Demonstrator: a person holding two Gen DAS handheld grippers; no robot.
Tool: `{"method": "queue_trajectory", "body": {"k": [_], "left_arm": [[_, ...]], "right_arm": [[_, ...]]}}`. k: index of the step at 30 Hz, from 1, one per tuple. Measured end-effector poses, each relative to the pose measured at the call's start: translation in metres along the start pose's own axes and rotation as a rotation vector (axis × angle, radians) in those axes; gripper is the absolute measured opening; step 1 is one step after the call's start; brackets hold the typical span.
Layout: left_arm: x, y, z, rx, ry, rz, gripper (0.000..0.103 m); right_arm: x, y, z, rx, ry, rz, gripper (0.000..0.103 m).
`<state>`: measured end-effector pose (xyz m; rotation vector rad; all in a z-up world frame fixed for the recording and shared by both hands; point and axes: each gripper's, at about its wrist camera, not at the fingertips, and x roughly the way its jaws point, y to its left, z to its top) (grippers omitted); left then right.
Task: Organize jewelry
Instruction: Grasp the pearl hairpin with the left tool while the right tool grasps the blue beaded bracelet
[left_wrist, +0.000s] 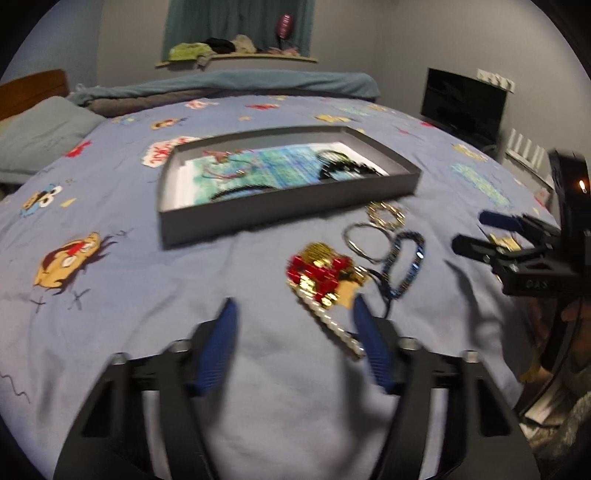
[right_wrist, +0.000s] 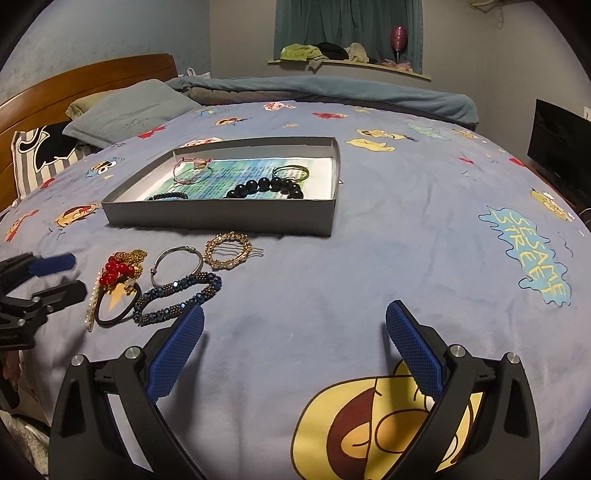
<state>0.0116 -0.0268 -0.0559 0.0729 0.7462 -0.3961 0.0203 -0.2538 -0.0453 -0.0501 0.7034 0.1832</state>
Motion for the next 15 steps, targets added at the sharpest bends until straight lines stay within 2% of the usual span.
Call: {"method": "queue_trajectory", "body": {"k": [3,5,8,10,15], "left_arm": [[0.002,-0.007,-0.002,0.019,0.01,-0.035,0.038],[0.005,-0.011,-0.003,0.025,0.025,-0.048,0.036],[0.01,-0.013,-0.005,0.03,0.044,-0.045,0.033],[0.012,-0.012,-0.005,0.027,0.052,-0.041,0.02],[0.01,-0.004,-0.004,0.003,0.048,-0.033,0.01]], "right_arm": [[0.0,0.001,0.0,0.0,0.001,0.0,0.097],[0.0,0.001,-0.001,0.0,0.002,0.001,0.097],[0.0,0.001,-0.001,0.0,0.004,0.002,0.097],[0.0,0.002,-0.002,-0.002,0.004,0.004,0.097],[-0.001,0.005,-0.001,-0.008,0.0,0.016,0.097]]}}
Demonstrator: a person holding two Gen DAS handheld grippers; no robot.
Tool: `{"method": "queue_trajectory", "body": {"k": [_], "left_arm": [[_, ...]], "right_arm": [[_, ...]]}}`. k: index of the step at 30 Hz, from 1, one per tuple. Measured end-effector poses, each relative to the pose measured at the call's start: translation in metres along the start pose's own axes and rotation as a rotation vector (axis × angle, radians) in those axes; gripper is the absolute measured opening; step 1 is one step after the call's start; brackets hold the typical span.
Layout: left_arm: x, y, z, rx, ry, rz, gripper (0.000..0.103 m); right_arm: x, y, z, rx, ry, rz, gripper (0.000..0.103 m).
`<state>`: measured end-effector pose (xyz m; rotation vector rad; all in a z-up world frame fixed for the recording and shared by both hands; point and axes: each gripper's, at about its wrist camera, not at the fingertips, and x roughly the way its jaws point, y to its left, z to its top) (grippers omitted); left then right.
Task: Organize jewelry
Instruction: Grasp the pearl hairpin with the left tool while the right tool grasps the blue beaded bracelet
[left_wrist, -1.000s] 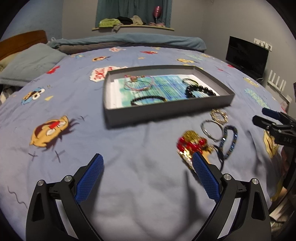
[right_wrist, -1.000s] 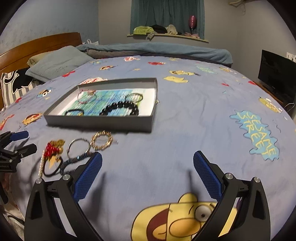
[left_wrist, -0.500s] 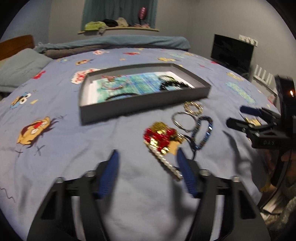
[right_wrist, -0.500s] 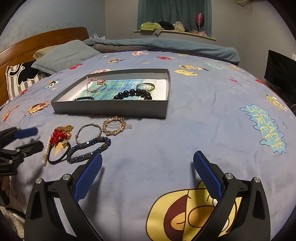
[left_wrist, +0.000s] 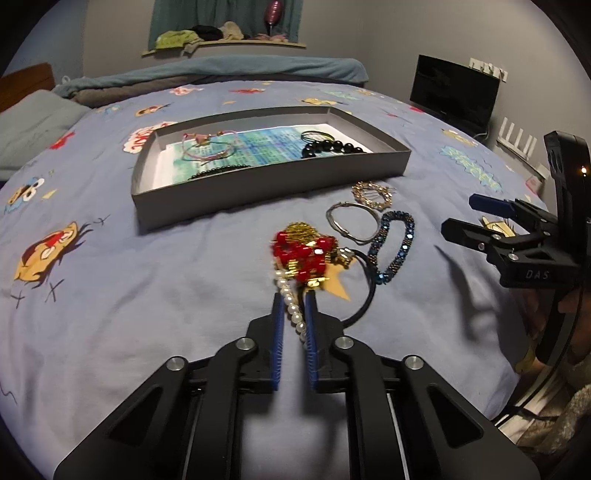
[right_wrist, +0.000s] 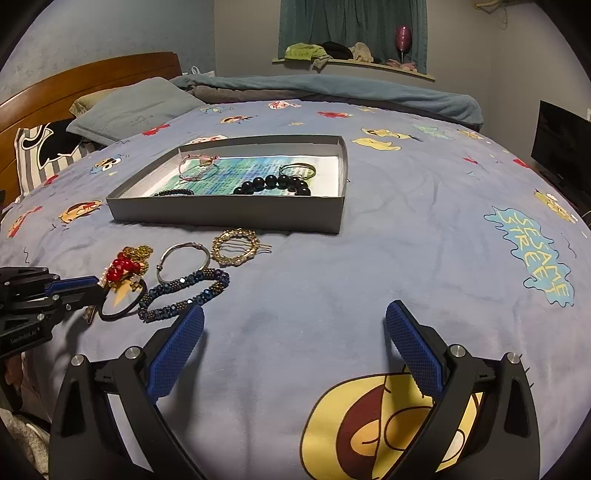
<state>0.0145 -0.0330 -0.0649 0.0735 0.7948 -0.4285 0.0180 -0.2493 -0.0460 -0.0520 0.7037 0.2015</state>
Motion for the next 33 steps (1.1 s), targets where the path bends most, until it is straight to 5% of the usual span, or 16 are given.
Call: {"method": "queue_trajectory", "body": {"k": [11,19,26,33], "left_arm": [[-0.011,0.013,0.003,0.007,-0.036,0.079,0.006],[-0.012,0.023,0.002,-0.008,-0.033,0.084,0.006],[-0.008,0.027,0.001,-0.02,-0.025,0.076,0.006],[-0.007,0.027,0.001,-0.022,-0.023,0.075,0.006]], "right_arm": [[0.01,0.019,0.006,0.022,0.017,0.081,0.092],[0.025,0.03,0.017,0.023,0.043,0.092,0.059],[0.035,0.038,0.011,-0.011,0.077,0.093,0.046],[0.032,0.036,0.006,-0.013,0.069,0.101,0.012]]}}
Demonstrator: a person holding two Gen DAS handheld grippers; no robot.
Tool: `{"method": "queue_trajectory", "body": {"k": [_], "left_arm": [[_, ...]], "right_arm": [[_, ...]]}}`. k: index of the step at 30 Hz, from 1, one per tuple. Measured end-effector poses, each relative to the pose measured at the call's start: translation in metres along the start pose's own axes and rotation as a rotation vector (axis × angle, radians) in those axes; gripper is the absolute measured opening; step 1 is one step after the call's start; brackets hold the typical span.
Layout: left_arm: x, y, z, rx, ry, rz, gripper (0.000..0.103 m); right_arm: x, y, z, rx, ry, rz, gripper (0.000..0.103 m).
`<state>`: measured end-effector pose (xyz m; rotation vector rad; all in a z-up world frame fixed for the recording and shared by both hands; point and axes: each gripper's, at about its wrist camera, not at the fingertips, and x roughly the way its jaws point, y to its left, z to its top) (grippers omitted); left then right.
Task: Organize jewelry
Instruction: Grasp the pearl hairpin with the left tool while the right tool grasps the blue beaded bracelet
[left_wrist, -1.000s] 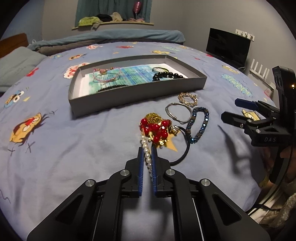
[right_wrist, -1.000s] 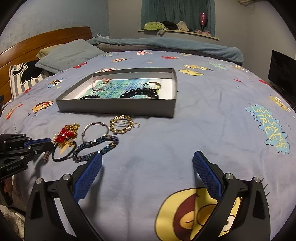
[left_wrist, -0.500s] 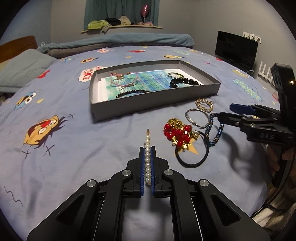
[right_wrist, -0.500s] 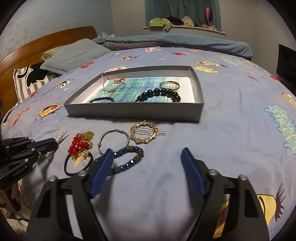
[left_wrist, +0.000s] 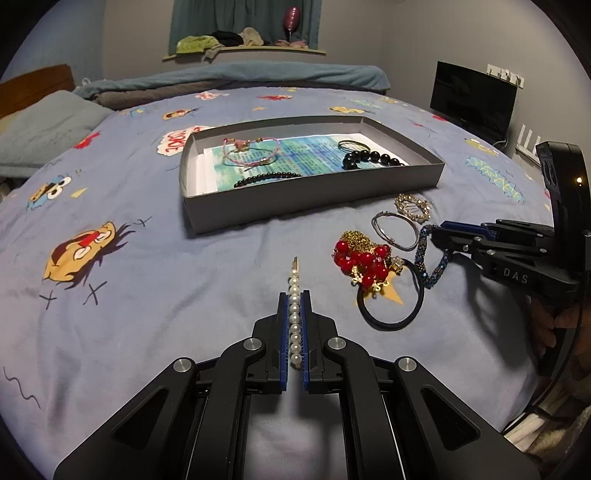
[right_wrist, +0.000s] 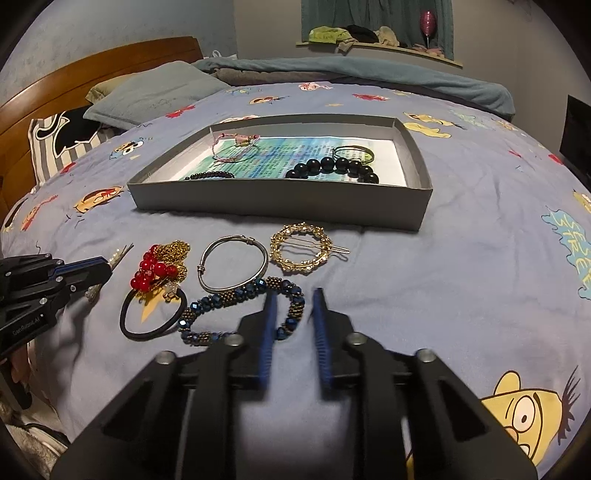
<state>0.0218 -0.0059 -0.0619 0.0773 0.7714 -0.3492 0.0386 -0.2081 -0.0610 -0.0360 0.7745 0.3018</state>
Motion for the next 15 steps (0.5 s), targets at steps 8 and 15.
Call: {"method": "queue_trajectory", "body": {"k": [8,15], "left_arm": [[0.0,0.0,0.0,-0.002,-0.001,-0.001,0.006],[-0.002,0.001,-0.001,-0.006,-0.005,-0.01,0.006]], "right_arm": [[-0.012,-0.009,0.002,0.051,-0.031,0.047,0.007],[-0.032,-0.006,0.009,0.037,-0.081,0.041,0.007]]}}
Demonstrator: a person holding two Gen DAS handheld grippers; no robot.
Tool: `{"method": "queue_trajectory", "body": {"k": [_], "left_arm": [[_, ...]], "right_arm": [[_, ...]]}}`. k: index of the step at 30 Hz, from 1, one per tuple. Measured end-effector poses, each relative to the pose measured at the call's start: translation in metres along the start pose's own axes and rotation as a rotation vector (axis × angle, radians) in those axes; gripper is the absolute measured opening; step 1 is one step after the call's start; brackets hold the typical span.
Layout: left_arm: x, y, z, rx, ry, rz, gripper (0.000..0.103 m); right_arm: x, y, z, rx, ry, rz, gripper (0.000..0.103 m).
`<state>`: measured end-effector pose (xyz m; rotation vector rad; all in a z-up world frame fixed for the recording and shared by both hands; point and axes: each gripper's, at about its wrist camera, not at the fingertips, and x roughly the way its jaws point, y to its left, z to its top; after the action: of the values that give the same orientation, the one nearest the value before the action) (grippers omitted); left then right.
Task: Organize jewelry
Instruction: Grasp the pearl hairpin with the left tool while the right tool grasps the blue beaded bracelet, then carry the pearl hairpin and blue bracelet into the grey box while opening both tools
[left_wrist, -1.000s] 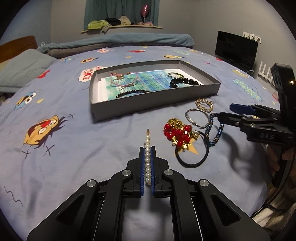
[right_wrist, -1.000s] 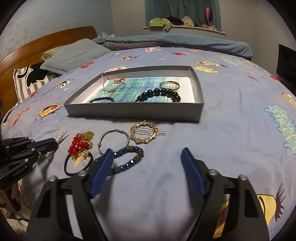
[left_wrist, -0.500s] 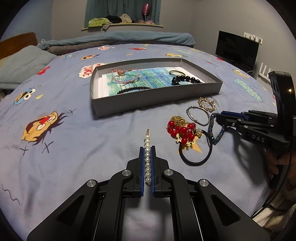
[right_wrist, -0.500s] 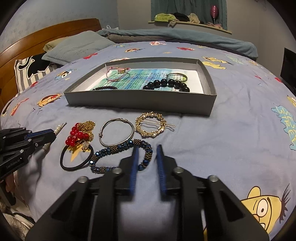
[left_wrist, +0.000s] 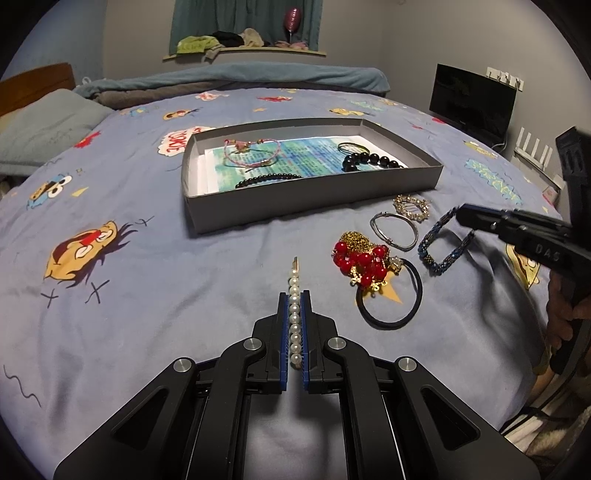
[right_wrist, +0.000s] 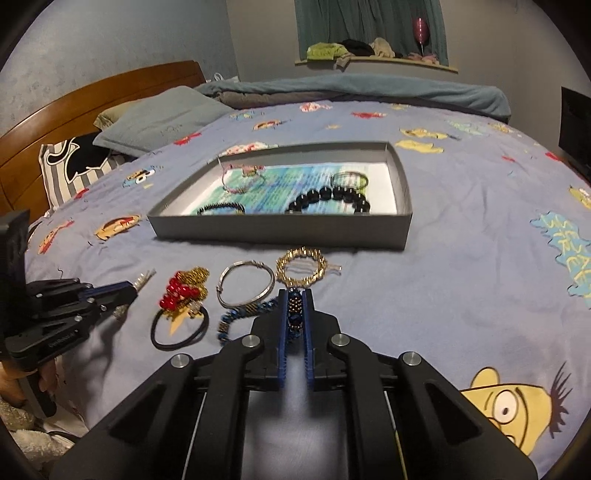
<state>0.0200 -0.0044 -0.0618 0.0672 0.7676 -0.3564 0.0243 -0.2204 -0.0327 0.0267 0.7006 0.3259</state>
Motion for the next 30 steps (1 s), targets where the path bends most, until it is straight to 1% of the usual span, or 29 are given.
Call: {"method": "queue_trajectory", "body": {"k": [4,10,16,19,24,27,30], "left_arm": [[-0.004,-0.001,0.003,0.01,-0.007,0.002,0.006],[-0.01,0.001,0.01,0.002,-0.02,0.006,0.006],[-0.015,0.004,0.025,0.007,-0.038,-0.001,0.006],[-0.019,0.008,0.042,0.013,-0.062,0.001,0.006],[-0.019,0.014,0.072,0.02,-0.087,-0.007,0.006],[-0.013,0.018,0.091,0.03,-0.097,0.001,0.006],[-0.002,0.023,0.111,0.041,-0.092,0.008,0.006]], "right_arm": [[-0.012,0.001,0.006,-0.01,-0.037,-0.002,0.007],[-0.021,-0.002,0.016,-0.017,-0.061,-0.005,0.007],[-0.029,-0.01,0.032,-0.021,-0.09,-0.014,0.007],[-0.032,-0.013,0.044,-0.022,-0.105,-0.015,0.007],[-0.034,-0.017,0.078,-0.03,-0.144,-0.012,0.007],[-0.03,-0.018,0.097,-0.039,-0.167,-0.019,0.007],[-0.019,-0.018,0.114,-0.048,-0.166,-0.015,0.007]]}}
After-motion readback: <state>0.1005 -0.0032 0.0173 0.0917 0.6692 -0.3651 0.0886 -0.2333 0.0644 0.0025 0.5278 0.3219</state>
